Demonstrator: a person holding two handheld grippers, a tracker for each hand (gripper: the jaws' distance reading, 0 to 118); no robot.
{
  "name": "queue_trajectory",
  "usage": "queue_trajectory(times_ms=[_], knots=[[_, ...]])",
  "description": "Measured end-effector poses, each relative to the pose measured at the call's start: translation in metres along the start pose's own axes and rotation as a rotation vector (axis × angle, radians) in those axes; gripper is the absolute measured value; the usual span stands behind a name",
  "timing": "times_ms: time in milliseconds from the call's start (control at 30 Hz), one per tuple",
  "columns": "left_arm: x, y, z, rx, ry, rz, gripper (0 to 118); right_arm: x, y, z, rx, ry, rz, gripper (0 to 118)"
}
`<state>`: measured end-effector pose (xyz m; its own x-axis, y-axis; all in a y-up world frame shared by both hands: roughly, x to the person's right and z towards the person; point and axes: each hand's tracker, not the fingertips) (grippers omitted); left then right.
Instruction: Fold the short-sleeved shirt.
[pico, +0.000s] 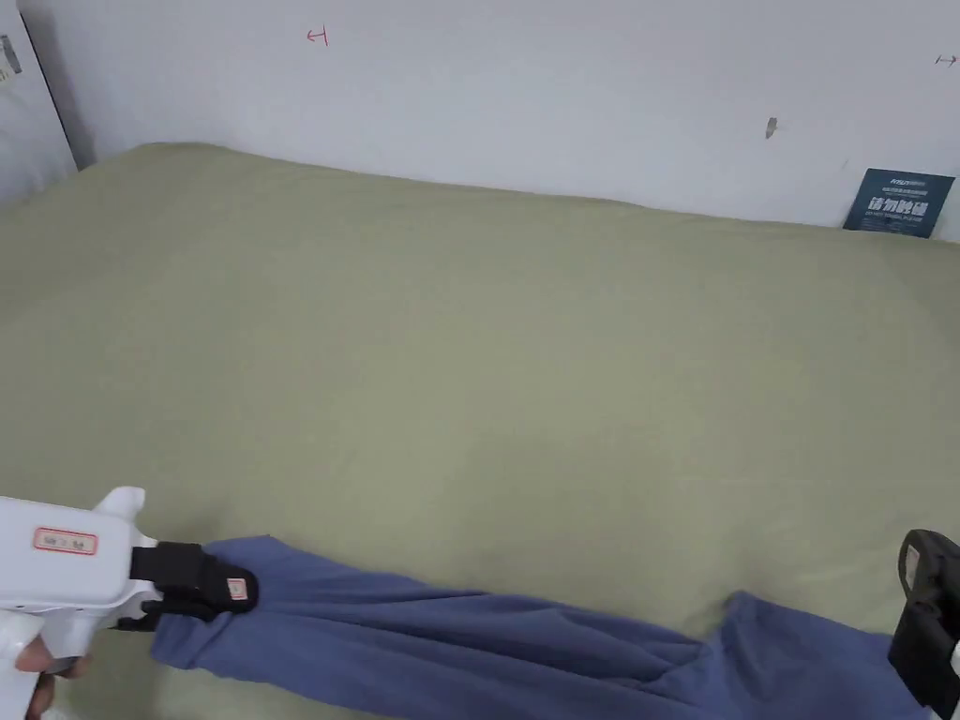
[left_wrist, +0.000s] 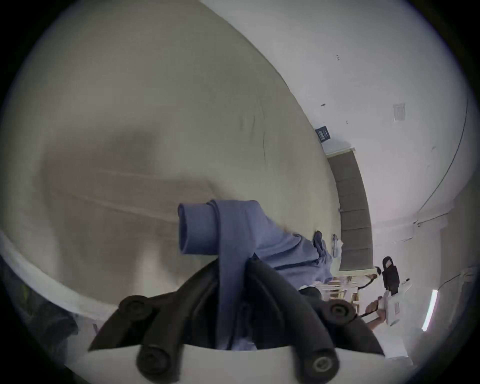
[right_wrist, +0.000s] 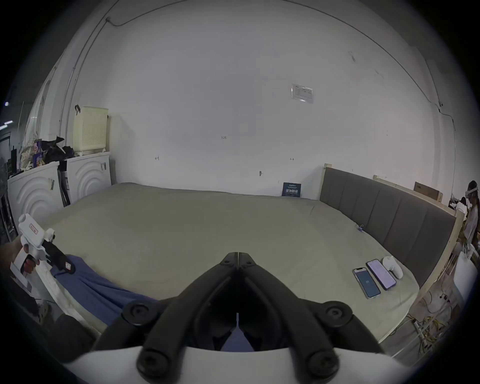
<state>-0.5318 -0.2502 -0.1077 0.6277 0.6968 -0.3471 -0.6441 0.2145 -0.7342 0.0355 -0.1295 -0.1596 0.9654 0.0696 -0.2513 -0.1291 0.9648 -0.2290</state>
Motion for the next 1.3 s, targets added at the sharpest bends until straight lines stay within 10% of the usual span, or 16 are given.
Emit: queue_trajectory(times_ms=[367, 667, 967, 1000, 1033, 1067, 1100, 1233, 1300], knots=[[0.067, -0.007, 0.06, 0.087, 0.245, -0.184, 4, 0.015, 0.005, 0.013, 0.051, 0.004, -0.043, 1], [0.206, -0.053, -0.03, -0.011, 0.286, -0.499, 4, 0.026, 0.002, 0.022, 0.046, -0.003, -0.064, 1], [0.229, -0.086, -0.171, -0.188, 0.232, -0.496, 6, 0.039, -0.005, 0.024, 0.023, -0.016, -0.085, 1], [0.226, -0.088, -0.182, -0.19, 0.231, -0.497, 16, 0.04, -0.006, 0.024, 0.018, -0.019, -0.086, 1], [0.223, -0.09, -0.188, -0.193, 0.234, -0.509, 45, 0.041, -0.007, 0.023, 0.012, -0.02, -0.086, 1], [0.222, -0.096, -0.193, -0.206, 0.225, -0.517, 99, 0.042, -0.007, 0.022, 0.006, -0.02, -0.085, 1], [0.22, -0.097, -0.197, -0.242, 0.235, -0.515, 118, 0.042, -0.008, 0.022, 0.002, -0.021, -0.083, 1], [0.217, -0.087, -0.16, -0.193, 0.181, -0.468, 116, 0.043, -0.01, 0.018, -0.009, -0.023, -0.086, 1], [0.208, -0.076, -0.13, -0.105, 0.143, -0.416, 89, 0.04, -0.012, 0.014, -0.02, -0.014, -0.1, 1]])
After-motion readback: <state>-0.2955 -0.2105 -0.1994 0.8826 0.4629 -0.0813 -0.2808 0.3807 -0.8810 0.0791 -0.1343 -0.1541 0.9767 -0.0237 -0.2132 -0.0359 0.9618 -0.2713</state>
